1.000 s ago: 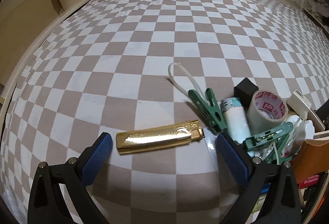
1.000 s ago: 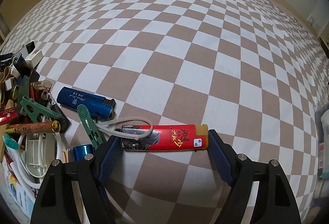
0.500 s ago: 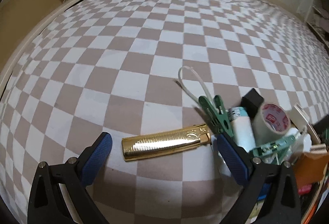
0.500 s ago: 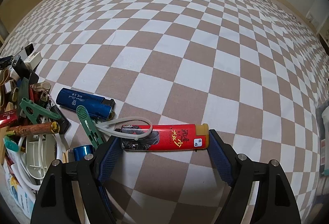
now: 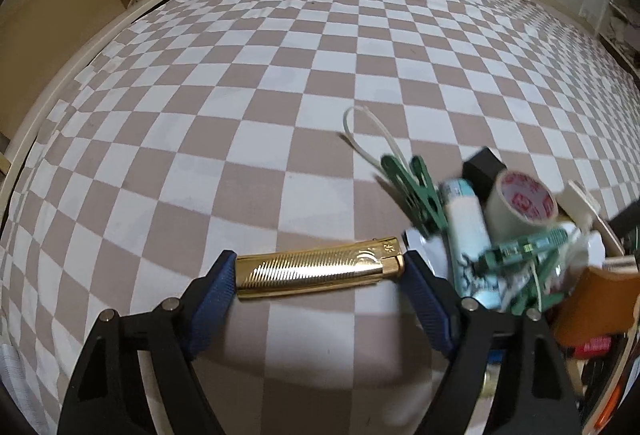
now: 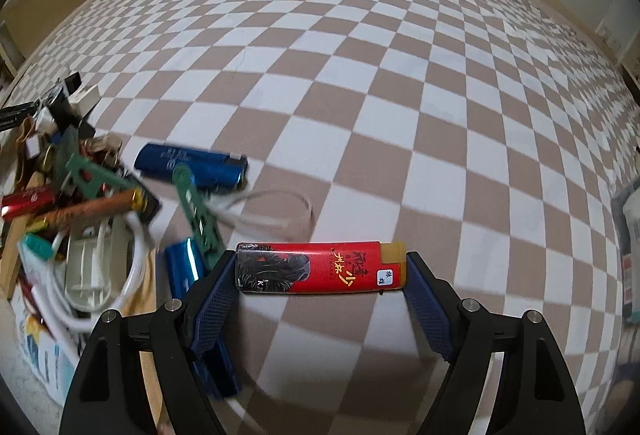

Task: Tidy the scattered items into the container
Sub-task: 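Carry the gold lighter and red lighter over the white box with both tools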

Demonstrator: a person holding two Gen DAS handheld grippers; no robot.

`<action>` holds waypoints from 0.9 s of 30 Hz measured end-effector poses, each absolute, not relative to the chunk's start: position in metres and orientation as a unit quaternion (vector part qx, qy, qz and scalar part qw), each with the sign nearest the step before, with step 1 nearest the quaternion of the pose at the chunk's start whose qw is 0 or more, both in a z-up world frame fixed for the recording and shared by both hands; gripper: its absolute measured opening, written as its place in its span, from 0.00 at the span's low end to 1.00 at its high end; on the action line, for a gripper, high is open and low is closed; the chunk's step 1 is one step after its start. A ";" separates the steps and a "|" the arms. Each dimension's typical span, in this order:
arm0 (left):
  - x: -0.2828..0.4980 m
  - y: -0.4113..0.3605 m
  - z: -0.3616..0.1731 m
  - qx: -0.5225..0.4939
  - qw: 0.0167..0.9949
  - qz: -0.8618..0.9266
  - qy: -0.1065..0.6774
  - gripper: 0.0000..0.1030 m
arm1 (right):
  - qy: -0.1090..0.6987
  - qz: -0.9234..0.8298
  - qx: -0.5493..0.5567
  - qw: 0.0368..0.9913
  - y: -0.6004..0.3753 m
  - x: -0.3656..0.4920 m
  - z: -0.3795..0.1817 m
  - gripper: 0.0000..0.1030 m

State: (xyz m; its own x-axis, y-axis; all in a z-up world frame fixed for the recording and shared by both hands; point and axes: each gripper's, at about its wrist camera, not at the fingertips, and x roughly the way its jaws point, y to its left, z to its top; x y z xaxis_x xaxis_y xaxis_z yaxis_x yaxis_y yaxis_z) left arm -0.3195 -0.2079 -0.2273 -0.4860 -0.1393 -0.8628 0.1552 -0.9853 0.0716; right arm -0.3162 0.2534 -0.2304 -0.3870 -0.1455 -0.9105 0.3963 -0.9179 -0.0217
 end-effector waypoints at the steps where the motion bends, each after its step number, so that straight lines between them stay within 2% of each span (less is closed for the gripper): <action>1: -0.317 -0.207 -0.227 0.501 0.082 -0.862 0.007 0.80 | 0.120 -0.823 0.531 0.164 0.254 -0.312 -0.230 0.79; 11: -0.286 -0.195 -0.223 0.511 0.057 -0.858 0.003 0.80 | 0.112 -0.811 0.552 0.157 0.257 -0.279 -0.226 0.79; 17: -0.276 -0.192 -0.201 0.498 0.048 -0.865 0.024 0.80 | 0.100 -0.814 0.556 0.138 0.261 -0.271 -0.217 0.79; 22: -0.267 -0.186 -0.171 0.475 0.040 -0.878 0.042 0.80 | 0.083 -0.831 0.532 0.137 0.257 -0.260 -0.185 0.79; 27: -0.292 -0.205 -0.150 0.453 0.025 -0.890 0.046 0.80 | 0.045 -0.847 0.500 0.173 0.255 -0.251 -0.146 0.79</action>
State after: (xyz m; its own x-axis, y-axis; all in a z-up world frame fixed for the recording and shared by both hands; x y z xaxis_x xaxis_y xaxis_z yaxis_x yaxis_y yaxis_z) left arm -0.2919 -0.2049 -0.1496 -0.5875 -0.0028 -0.8092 0.0854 -0.9946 -0.0585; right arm -0.2513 0.2551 -0.1464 -0.4400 -0.2472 -0.8633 0.3380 -0.9363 0.0958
